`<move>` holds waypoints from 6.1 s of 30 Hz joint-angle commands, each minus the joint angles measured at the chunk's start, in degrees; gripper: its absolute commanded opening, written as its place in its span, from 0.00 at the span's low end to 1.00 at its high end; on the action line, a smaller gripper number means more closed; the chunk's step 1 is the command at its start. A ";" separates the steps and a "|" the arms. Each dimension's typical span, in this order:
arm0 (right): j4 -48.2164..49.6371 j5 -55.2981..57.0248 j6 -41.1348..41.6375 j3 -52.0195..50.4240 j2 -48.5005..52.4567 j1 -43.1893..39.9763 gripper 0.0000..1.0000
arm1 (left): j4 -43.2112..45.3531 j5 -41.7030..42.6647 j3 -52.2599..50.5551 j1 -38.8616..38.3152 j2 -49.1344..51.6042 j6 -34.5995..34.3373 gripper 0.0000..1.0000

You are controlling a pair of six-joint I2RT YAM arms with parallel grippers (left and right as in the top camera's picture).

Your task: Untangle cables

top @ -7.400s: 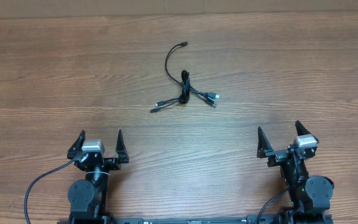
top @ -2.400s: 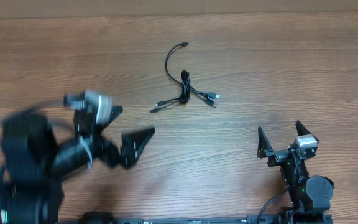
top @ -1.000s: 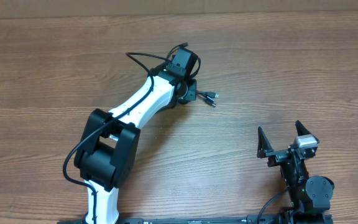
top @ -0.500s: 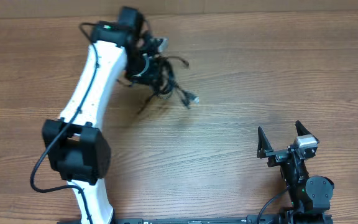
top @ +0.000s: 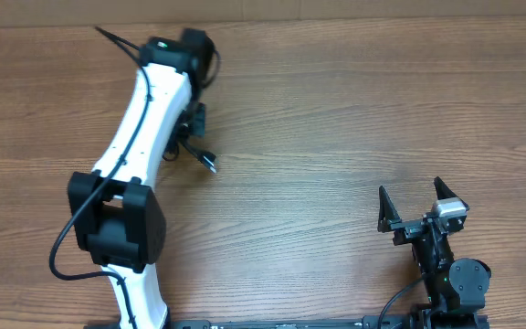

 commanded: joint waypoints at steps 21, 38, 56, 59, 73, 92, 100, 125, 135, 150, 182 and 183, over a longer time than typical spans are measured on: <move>0.20 0.55 -0.24 -0.61 -0.44 0.22 1.00 | 9.20 -3.67 -3.69 1.07 -1.44 -11.17 0.22; 0.20 0.55 -0.24 -0.61 -0.44 0.22 1.00 | 21.05 20.17 -12.46 -6.12 -1.60 1.92 0.18; 0.20 0.55 -0.24 -0.61 -0.44 0.22 1.00 | 18.01 27.06 -12.92 6.08 -1.44 5.01 0.49; 0.20 0.55 -0.24 -0.61 -0.44 0.22 1.00 | 20.87 30.64 -17.09 3.87 -1.44 4.98 0.16; 0.20 0.55 -0.24 -0.61 -0.44 0.22 1.00 | 24.57 27.89 -21.42 -12.52 -1.42 4.44 0.19; 0.17 0.55 -0.24 -0.61 -0.44 0.22 1.00 | 18.95 17.51 -26.03 -12.74 -6.99 -3.98 0.32; 0.20 0.55 -0.24 -0.61 -0.44 0.22 1.00 | 18.18 9.60 -26.08 -7.45 -7.69 -12.09 0.61; -28.65 -20.50 20.35 40.44 33.86 0.22 1.00 | 24.65 52.02 -36.28 24.09 -7.74 8.46 0.04; -38.25 -38.77 18.99 58.42 67.47 0.24 0.98 | 21.05 49.27 -29.88 21.59 -17.16 4.50 0.99; -30.93 -33.29 21.68 58.16 87.30 21.66 0.84 | 48.35 35.60 -52.92 8.39 -16.70 -9.03 0.07; -3.32 -7.93 38.45 58.16 103.12 37.00 0.04 | 63.04 33.97 -52.02 8.26 -16.72 -9.55 0.04; -3.34 -7.85 37.66 58.16 103.12 37.38 0.04 | 62.49 30.64 -52.02 8.28 -16.70 -11.10 0.04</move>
